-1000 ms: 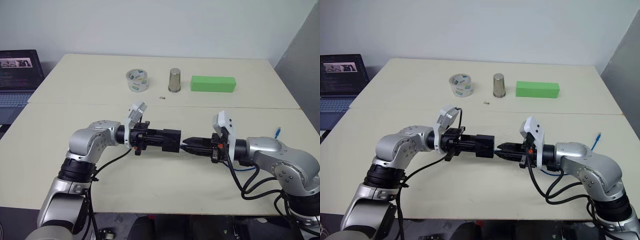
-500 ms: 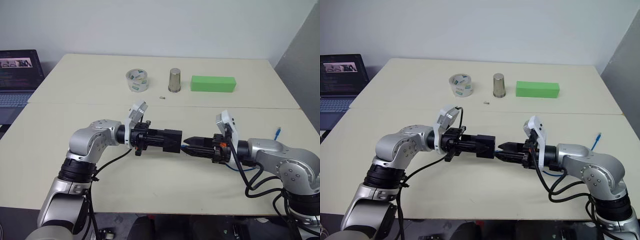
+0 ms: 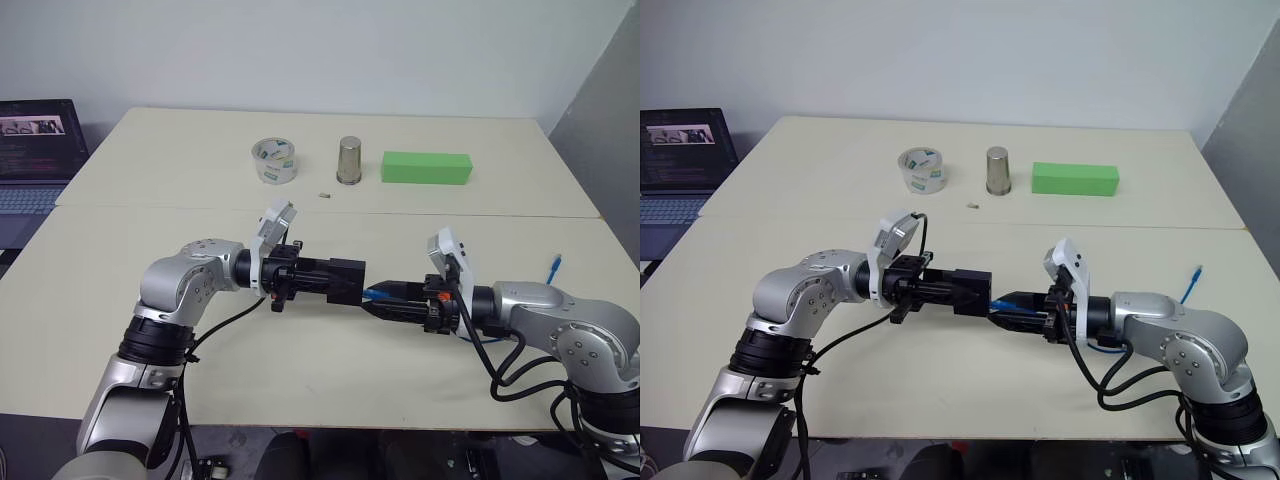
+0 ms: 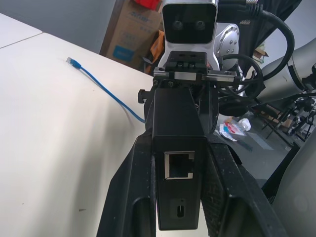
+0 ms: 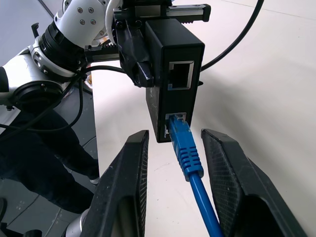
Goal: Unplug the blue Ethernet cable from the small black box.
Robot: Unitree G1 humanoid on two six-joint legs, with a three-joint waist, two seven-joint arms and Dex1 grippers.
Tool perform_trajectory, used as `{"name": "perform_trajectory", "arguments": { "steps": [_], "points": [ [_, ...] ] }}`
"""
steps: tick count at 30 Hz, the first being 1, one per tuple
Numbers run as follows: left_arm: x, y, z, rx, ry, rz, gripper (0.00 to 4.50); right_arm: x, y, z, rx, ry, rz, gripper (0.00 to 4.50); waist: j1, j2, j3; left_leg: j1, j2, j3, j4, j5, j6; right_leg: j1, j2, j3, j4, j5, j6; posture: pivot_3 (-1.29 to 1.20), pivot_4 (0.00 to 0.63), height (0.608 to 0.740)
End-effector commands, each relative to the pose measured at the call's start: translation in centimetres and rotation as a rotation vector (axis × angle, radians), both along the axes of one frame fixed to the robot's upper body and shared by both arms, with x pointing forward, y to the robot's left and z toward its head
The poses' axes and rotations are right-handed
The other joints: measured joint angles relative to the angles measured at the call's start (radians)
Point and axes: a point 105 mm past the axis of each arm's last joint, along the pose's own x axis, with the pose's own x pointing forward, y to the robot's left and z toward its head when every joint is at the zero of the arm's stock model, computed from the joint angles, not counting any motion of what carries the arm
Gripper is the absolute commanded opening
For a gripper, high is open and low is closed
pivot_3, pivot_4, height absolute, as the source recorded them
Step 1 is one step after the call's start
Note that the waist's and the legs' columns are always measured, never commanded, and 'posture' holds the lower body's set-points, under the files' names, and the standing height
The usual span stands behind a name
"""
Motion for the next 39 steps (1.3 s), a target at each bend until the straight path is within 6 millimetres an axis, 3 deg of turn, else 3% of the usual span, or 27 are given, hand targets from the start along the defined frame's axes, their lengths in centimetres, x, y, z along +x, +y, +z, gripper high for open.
{"name": "perform_trajectory", "arguments": {
  "steps": [1, 16, 24, 33, 39],
  "points": [
    [-0.2, -0.2, 1.1, -0.015, -0.052, -0.023, 0.78, -0.3, 0.0, 1.2, 0.037, -0.033, 0.020, 1.77, 0.000, 0.000, 0.000, 0.000, 0.000, 0.000, 0.000, 0.000, 0.000, 0.000, 0.000, 0.000, 0.000, 0.000, 0.000, 0.00, 0.150, 0.740],
    [-0.3, -0.2, 1.0, -0.012, -0.053, -0.023, 0.78, -0.2, -0.1, 1.5, 0.046, -0.021, 0.017, 1.77, 0.000, 0.000, 0.000, 0.000, 0.000, 0.000, 0.000, 0.000, 0.000, 0.000, 0.000, 0.000, 0.000, 0.000, 0.000, 0.00, 0.150, 0.740],
    [-0.3, -0.2, 1.0, -0.013, -0.052, -0.025, 0.78, -0.2, 0.0, 1.4, 0.036, -0.023, 0.015, 0.09, 0.000, 0.000, 0.000, 0.000, 0.000, 0.000, 0.000, 0.000, 0.000, 0.000, 0.000, 0.000, 0.000, 0.000, 0.000, 0.00, 0.150, 0.740],
    [-0.8, 0.0, 0.6, 0.012, -0.053, -0.050, 0.78, -0.3, -0.1, 1.3, 0.022, -0.016, 0.024, 0.07, 0.000, 0.000, 0.000, 0.000, 0.000, 0.000, 0.000, 0.000, 0.000, 0.000, 0.000, 0.000, 0.000, 0.000, 0.000, 0.00, 0.150, 0.740],
    [0.1, 1.4, 0.1, 0.069, -0.091, 0.002, 0.78, -0.1, -1.6, 0.6, -0.028, -0.001, -0.002, 0.07, 0.000, 0.000, 0.000, 0.000, 0.000, 0.000, 0.000, 0.000, 0.000, 0.000, 0.000, 0.000, -0.001, 0.000, 0.000, 0.00, 0.150, 0.740]
  ]
}}
